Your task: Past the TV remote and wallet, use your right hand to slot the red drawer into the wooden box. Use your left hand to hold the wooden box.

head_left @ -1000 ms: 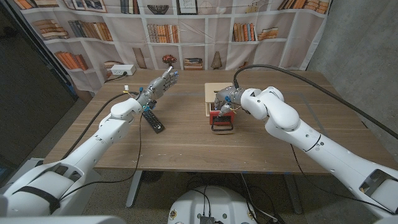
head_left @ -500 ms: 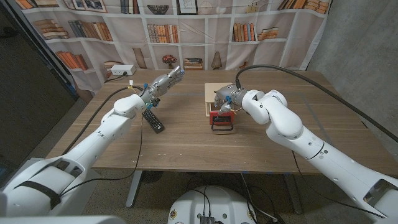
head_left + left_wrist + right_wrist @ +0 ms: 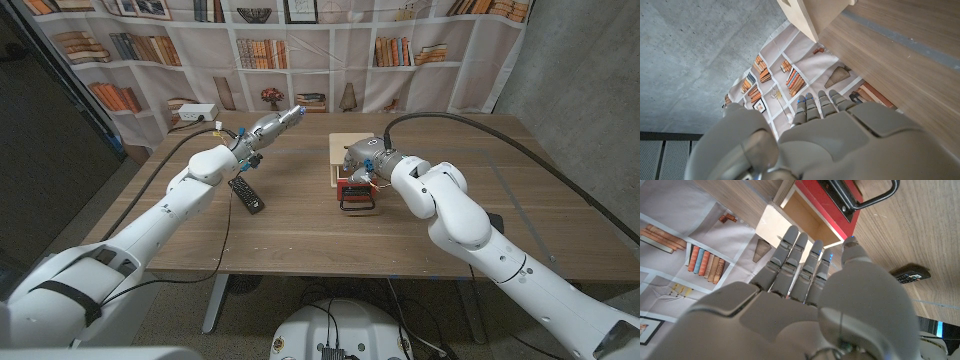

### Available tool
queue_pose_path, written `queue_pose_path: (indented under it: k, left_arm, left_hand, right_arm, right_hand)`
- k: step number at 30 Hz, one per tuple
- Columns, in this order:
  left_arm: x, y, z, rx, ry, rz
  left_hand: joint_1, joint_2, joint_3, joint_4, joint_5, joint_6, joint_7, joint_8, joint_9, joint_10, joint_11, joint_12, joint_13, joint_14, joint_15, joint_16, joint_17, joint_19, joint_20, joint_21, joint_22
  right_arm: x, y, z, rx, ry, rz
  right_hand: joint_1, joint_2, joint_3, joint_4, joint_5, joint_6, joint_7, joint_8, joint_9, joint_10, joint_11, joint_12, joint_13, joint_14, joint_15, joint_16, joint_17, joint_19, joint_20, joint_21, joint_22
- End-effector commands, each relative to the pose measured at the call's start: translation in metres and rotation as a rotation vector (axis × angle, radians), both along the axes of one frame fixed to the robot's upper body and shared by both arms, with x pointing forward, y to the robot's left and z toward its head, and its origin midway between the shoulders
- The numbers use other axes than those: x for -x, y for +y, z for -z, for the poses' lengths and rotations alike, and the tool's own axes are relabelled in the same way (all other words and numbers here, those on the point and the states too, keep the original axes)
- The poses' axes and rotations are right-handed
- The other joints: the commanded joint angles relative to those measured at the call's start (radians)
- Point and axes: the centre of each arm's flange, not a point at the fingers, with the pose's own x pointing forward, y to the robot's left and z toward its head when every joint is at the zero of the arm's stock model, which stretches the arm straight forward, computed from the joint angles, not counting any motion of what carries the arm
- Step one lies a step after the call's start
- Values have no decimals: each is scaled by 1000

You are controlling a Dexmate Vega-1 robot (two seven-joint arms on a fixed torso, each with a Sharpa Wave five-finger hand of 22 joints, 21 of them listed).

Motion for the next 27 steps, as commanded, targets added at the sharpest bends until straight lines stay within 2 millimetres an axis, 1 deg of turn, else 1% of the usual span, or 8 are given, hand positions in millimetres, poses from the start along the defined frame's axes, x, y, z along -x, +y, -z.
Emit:
queue_pose_path:
  k: [1, 3, 8, 12, 14, 19, 23, 27]
  left_arm:
    - [8, -4, 2, -26, -40, 0]
    - [8, -4, 3, -23, -35, 0]
    - [6, -5, 4, -31, -24, 1]
    - [4, -11, 3, -55, -28, 8]
    - [4, -14, 4, -67, -36, 8]
    - [6, -20, 6, -94, -68, -9]
    - [9, -25, 7, -136, -97, -23]
    - [9, -25, 8, -128, -88, -13]
  left_hand:
    - [5, 3, -5, -4, 1, 11, 2, 7, 4, 7, -3, 8, 5, 1, -4, 4, 3, 2, -11, -1, 3]
    - [5, 3, -5, -4, 1, 12, 1, 7, 4, 7, -2, 8, 5, 2, -4, 4, 3, 2, -11, -1, 3]
    - [7, 4, -5, -5, 2, 14, 2, 7, 4, 7, 0, 8, 5, 2, -3, 4, 3, 2, -11, -1, 3]
    - [9, 5, -5, -6, 2, 15, 2, 7, 4, 7, -6, 7, 5, 3, -3, 3, 3, 3, -10, -1, 3]
    - [10, 5, -5, -6, 2, 15, 2, 6, 4, 7, -3, 7, 5, 3, -4, 3, 3, 3, -11, -1, 3]
    - [11, 5, -6, -7, 3, 17, -2, 6, 4, 9, -3, 7, 5, 3, -4, 2, 3, 4, -12, -1, 3]
    - [13, 6, -6, -7, 3, 18, -5, 6, 4, 12, -10, 8, 5, 4, -7, 2, 3, 3, -11, -1, 3]
    - [14, 6, -6, -7, 4, 20, -7, 6, 4, 12, -9, 7, 5, 4, -7, 2, 3, 3, -11, -1, 3]
  right_arm:
    - [11, -3, 21, -75, 18, -9]
    - [11, -3, 24, -80, 27, -8]
    - [10, -4, 30, -98, 49, -3]
    - [9, -5, 36, -117, 60, 3]
    - [9, -5, 40, -122, 64, 4]
    - [8, -3, 48, -123, 57, 19]
    - [4, -1, 55, -120, 49, 36]
    - [-1, 2, 59, -109, 49, 46]
  right_hand:
    - [-15, -1, 14, -3, -4, 43, 2, 13, 1, 51, -3, 18, -1, 53, -132, 17, -1, 37, -143, 18, 4]
    - [-18, -1, 18, -5, -4, 66, 8, 17, 0, 63, -2, 20, -2, 73, -134, 22, -3, 49, -147, 24, 4]
    - [-21, -2, 21, -7, -4, 74, 17, 16, -1, 80, -2, 24, -3, 83, -135, 23, -5, 58, -147, 29, 5]
    - [-24, -2, 22, -7, -4, 75, 16, 14, -1, 80, 0, 23, -4, 86, -134, 23, -6, 59, -148, 29, 5]
    - [-24, -2, 22, -7, -3, 75, 17, 14, -1, 80, 0, 22, -4, 86, -134, 22, -6, 59, -148, 30, 5]
    - [-26, -2, 24, -8, -3, 75, 17, 12, -2, 76, 1, 19, -4, 83, -134, 19, -7, 55, -147, 29, 5]
    - [-29, -2, 25, -8, -3, 73, 15, 9, -2, 68, 2, 14, -5, 75, -131, 15, -8, 49, -144, 28, 5]
    - [-33, -1, 29, -8, -2, 65, 14, 2, -2, 58, 3, 8, -5, 60, -129, 6, -10, 33, -140, 23, 6]
